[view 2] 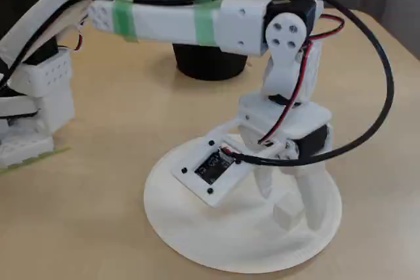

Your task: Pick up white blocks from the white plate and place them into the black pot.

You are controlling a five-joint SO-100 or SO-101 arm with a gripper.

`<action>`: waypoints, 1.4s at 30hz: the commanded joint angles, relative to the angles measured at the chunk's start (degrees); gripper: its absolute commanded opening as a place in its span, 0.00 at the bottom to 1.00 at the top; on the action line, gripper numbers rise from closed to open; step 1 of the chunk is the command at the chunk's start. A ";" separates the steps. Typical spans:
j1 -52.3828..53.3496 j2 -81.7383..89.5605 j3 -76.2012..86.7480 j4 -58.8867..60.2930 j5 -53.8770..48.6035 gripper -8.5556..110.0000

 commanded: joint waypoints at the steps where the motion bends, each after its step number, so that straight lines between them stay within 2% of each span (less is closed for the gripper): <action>1: 0.70 -0.70 -5.45 -0.35 0.35 0.30; 9: 0.70 -6.15 -12.04 -0.26 0.88 0.25; 16: 0.70 -8.26 -15.38 -0.26 2.37 0.05; 34: -0.18 -2.55 -11.43 0.26 1.58 0.05; 42: -3.43 3.52 -18.54 0.18 0.26 0.05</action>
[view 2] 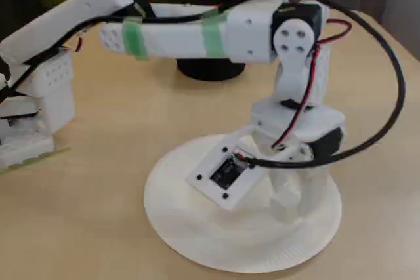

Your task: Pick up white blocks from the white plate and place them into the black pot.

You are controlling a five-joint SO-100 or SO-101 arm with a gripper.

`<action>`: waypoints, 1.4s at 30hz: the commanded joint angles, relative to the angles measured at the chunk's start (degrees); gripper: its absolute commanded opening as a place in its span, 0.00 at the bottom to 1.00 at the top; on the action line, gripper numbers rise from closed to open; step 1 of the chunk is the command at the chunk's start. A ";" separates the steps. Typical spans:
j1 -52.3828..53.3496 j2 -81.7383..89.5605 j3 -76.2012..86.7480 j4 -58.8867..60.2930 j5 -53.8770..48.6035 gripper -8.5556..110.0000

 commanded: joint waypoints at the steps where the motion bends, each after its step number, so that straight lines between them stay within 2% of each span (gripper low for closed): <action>1: -2.90 9.49 -6.59 0.09 -1.58 0.05; 10: -14.94 24.35 -17.40 0.00 -6.33 0.05; 13: -24.70 30.23 -17.40 -0.09 -9.14 0.05; 19: -52.03 35.16 -16.52 0.18 -14.24 0.05; 22: -63.98 37.71 -7.73 0.18 -16.70 0.05; 25: -70.40 39.73 5.01 0.18 -17.84 0.05; 33: -70.84 42.63 21.53 0.09 -21.45 0.05; 42: -67.50 42.54 26.81 0.09 -24.17 0.05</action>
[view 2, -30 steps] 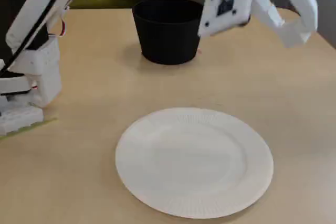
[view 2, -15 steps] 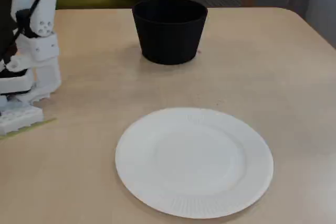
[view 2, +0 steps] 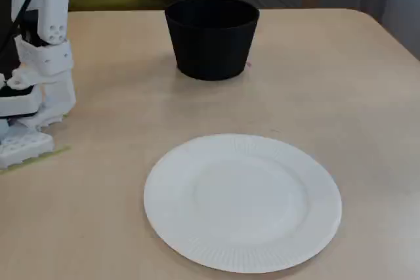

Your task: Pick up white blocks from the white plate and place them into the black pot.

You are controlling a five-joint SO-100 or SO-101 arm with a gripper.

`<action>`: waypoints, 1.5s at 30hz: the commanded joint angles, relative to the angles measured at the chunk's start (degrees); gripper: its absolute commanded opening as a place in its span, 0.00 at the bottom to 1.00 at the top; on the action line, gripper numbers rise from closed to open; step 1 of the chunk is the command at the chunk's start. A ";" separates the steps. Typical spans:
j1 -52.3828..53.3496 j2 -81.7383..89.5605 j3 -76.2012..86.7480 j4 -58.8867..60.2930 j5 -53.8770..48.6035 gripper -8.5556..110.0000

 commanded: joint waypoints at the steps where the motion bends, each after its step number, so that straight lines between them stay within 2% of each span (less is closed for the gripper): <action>1: 1.85 3.78 1.14 0.00 -0.62 0.05; 9: 2.64 4.92 3.60 0.00 -0.18 0.06; 10: 2.64 5.01 3.60 0.00 -0.44 0.09; 14: 2.46 6.50 3.87 0.00 -2.99 0.36; 15: 2.64 6.68 3.87 0.00 -3.16 0.39; 18: 3.43 6.86 4.13 0.00 -2.99 0.40; 20: 3.87 7.03 4.22 0.00 -2.64 0.37; 22: 4.75 7.29 4.22 -0.09 -0.62 0.21; 23: 5.45 7.47 4.22 -0.09 1.14 0.09; 24: 6.33 8.09 4.31 0.00 1.93 0.05; 28: 10.90 15.21 3.78 -0.79 0.00 0.05; 35: 23.38 38.85 8.96 -10.99 -7.29 0.05; 37: 27.33 50.10 20.39 -17.14 -7.03 0.05; 41: 32.96 77.70 53.70 -36.21 -3.87 0.05; 45: 34.19 90.44 72.77 -37.71 -3.69 0.05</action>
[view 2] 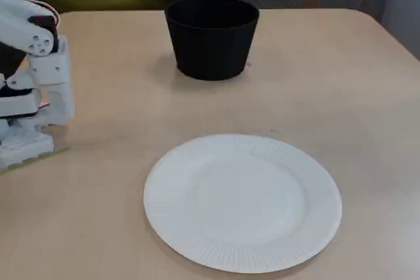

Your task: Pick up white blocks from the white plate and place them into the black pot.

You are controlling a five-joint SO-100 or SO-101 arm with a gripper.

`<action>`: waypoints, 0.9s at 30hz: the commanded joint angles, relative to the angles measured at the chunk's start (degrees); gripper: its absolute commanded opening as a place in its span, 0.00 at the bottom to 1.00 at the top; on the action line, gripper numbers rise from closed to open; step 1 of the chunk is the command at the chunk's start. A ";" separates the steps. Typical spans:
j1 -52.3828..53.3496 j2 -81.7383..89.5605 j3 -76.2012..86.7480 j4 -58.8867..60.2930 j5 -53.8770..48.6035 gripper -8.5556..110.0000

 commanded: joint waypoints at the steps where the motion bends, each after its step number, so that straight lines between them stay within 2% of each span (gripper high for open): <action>1: 0.97 12.30 19.60 -4.13 0.18 0.05; 11: 5.54 31.11 55.11 -6.68 -2.99 0.05; 21: 7.29 31.11 69.87 -2.90 -4.66 0.05; 27: 8.26 31.11 70.31 -1.14 -4.75 0.05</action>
